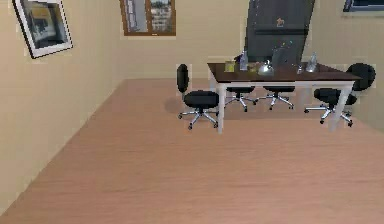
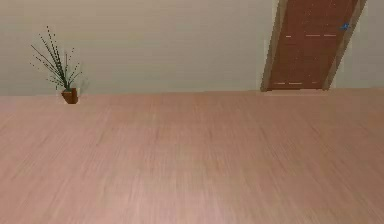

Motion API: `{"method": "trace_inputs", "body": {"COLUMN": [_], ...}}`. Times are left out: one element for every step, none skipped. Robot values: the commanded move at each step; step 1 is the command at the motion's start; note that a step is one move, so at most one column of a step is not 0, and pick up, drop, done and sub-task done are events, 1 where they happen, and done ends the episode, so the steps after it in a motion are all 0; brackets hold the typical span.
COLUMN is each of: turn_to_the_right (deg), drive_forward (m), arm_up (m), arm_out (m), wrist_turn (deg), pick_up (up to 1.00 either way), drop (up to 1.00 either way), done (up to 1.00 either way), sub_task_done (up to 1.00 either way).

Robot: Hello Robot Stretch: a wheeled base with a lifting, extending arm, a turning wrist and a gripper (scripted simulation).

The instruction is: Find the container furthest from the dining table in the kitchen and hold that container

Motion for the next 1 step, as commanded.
{"method": "trace_inputs", "body": {"turn_to_the_right": [-3.0], "drive_forward": [0.0], "arm_up": [0.0], "arm_out": [0.0], "wrist_turn": [0.0], "pick_up": [0.0], "drop": [0.0], "done": [0.0], "sub_task_done": [0.0]}}
